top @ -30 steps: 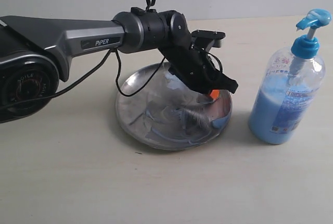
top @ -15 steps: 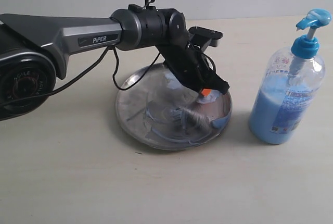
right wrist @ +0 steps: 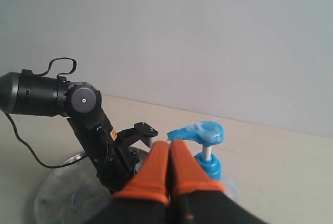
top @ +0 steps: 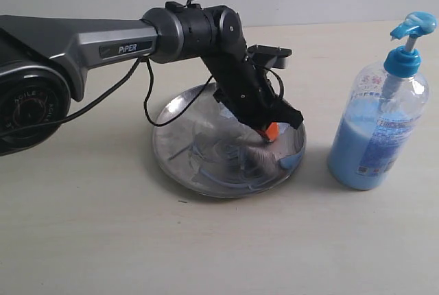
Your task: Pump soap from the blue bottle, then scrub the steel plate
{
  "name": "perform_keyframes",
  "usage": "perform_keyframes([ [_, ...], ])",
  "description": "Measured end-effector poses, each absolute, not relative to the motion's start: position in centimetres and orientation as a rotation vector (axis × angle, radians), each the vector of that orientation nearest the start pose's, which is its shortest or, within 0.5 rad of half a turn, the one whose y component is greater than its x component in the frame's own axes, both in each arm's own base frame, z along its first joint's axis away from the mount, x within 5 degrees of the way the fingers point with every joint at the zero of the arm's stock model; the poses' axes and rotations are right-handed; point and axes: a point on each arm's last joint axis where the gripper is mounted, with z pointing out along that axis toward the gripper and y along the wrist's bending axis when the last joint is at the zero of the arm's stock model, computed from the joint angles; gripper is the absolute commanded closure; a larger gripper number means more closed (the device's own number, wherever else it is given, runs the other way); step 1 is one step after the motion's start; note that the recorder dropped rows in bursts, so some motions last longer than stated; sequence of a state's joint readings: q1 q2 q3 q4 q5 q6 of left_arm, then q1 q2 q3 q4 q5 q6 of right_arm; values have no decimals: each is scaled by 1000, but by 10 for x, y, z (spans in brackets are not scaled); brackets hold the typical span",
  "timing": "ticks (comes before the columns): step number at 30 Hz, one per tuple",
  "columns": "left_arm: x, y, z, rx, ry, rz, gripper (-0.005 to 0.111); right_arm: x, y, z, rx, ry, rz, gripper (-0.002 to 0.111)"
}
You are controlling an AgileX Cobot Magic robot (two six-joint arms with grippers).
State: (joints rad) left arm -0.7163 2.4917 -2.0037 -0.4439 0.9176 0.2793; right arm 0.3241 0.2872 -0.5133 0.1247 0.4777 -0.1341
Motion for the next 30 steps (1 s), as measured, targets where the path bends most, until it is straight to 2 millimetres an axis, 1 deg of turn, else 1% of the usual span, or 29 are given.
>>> perform_keyframes([
  [7, 368, -367, 104, 992, 2685, -732, 107, 57, 25, 324, -342, 1705, 271, 108],
  [17, 379, -372, 100, 881, 2585, -732, 107, 57, 25, 324, -342, 1705, 271, 108],
  [20, 381, -371, 100, 888, 2565, -705, 107, 57, 25, 324, -341, 1705, 273, 108],
  [25, 384, -368, 99, 950, 2536, -617, 107, 57, 25, 324, -340, 1706, 275, 108],
  [30, 383, -366, 98, 987, 2543, -586, 107, 57, 25, 324, -340, 1706, 275, 108],
])
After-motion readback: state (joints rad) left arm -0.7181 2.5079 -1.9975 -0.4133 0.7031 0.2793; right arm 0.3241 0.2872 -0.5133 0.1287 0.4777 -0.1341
